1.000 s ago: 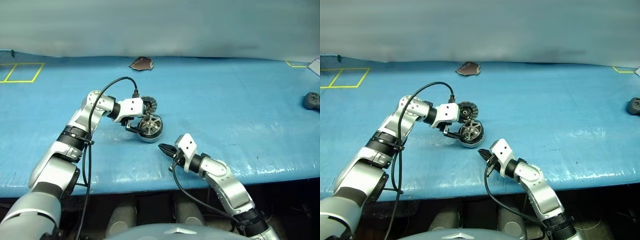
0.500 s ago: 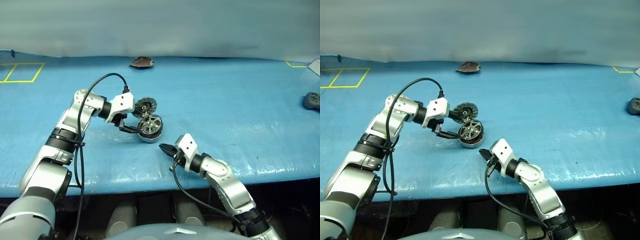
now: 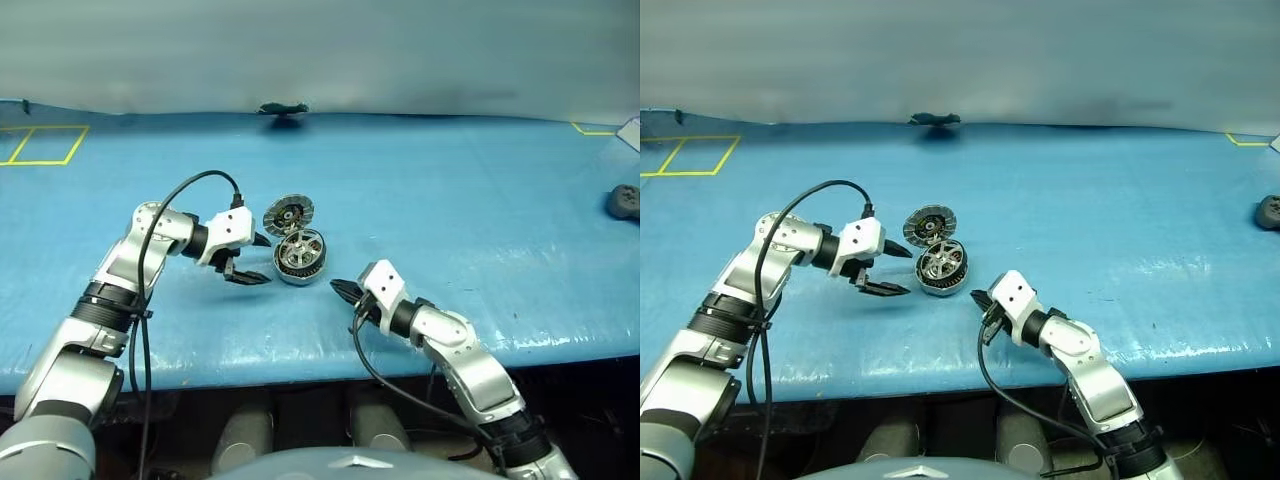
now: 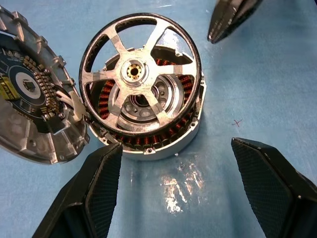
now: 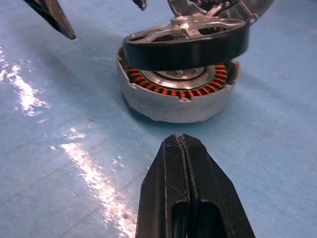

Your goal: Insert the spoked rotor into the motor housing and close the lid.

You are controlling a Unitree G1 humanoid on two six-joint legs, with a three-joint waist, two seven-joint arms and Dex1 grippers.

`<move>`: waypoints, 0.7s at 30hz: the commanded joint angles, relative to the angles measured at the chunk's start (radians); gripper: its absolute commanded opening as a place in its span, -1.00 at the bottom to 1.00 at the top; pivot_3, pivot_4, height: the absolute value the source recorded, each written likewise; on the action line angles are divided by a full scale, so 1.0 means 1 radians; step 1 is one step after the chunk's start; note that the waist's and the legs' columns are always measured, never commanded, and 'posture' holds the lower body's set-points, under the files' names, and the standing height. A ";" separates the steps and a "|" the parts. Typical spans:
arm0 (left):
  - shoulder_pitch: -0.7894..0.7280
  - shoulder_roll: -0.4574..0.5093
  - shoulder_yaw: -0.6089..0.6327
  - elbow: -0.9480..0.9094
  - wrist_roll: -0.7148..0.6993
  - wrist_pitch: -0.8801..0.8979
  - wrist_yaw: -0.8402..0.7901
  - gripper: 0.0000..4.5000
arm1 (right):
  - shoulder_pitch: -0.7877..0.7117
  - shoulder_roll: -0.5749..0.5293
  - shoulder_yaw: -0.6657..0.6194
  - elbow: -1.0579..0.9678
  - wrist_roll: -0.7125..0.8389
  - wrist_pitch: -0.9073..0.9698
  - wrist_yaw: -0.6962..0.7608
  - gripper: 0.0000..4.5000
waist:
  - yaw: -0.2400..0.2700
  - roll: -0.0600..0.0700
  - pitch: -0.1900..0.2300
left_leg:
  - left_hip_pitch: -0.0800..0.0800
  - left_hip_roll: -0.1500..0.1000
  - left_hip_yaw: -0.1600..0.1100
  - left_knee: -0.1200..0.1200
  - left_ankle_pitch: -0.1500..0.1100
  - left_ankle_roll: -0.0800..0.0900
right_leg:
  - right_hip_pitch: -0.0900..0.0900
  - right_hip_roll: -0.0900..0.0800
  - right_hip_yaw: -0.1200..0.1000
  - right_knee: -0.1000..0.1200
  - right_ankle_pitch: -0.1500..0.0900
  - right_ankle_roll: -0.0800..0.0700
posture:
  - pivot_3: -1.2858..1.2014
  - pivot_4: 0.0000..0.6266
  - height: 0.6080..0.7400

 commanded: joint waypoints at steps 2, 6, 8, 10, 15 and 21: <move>0.029 0.014 0.023 -0.044 -0.002 -0.046 0.023 0.70 | -0.037 -0.005 -0.046 -0.067 -0.011 0.051 -0.036 -1.00 | 0.003 0.000 0.000 | 0.000 0.000 0.000 0.000 0.000 0.000 | 0.000 0.000 0.000 0.000 0.000 0.000 | 0.03 -0.52 1.00; 0.069 0.007 0.030 -0.040 -0.014 -0.086 0.038 0.70 | -0.076 0.001 -0.051 -0.089 -0.011 0.062 -0.044 -1.00 | 0.003 0.000 0.000 | 0.000 0.000 0.000 -0.001 0.000 0.000 | -0.001 0.000 0.000 0.000 0.000 0.000 | 0.03 -0.52 1.00; 0.090 0.001 0.035 -0.035 -0.030 -0.090 0.037 0.70 | -0.103 0.003 -0.044 -0.088 -0.024 0.073 -0.053 -1.00 | 0.004 0.000 0.000 | 0.000 0.000 0.000 -0.001 0.000 0.000 | 0.000 0.000 0.000 0.000 0.000 0.000 | 0.03 -0.52 1.00; 0.110 -0.014 0.049 -0.026 -0.053 -0.096 0.042 0.70 | -0.130 0.014 -0.039 -0.080 -0.025 0.074 -0.057 -1.00 | 0.004 0.000 0.000 | 0.000 0.000 0.000 -0.001 0.000 0.000 | 0.000 0.000 0.000 -0.001 0.000 0.000 | 0.03 -0.52 1.00; 0.149 -0.056 0.087 0.003 -0.100 -0.160 0.069 0.70 | -0.189 0.048 -0.012 -0.037 -0.020 0.061 -0.040 -1.00 | 0.007 0.000 0.000 | 0.000 0.000 0.000 -0.001 0.000 0.000 | 0.000 0.000 0.000 -0.001 0.000 0.000 | 0.03 -0.52 1.00; 0.168 -0.078 0.131 0.021 -0.165 -0.199 0.053 0.70 | -0.267 0.082 0.018 0.024 -0.029 0.056 -0.019 -1.00 | 0.009 0.000 0.000 | 0.000 0.000 0.001 -0.001 0.000 0.000 | -0.001 0.000 0.000 -0.002 0.001 -0.001 | 0.03 -0.52 1.00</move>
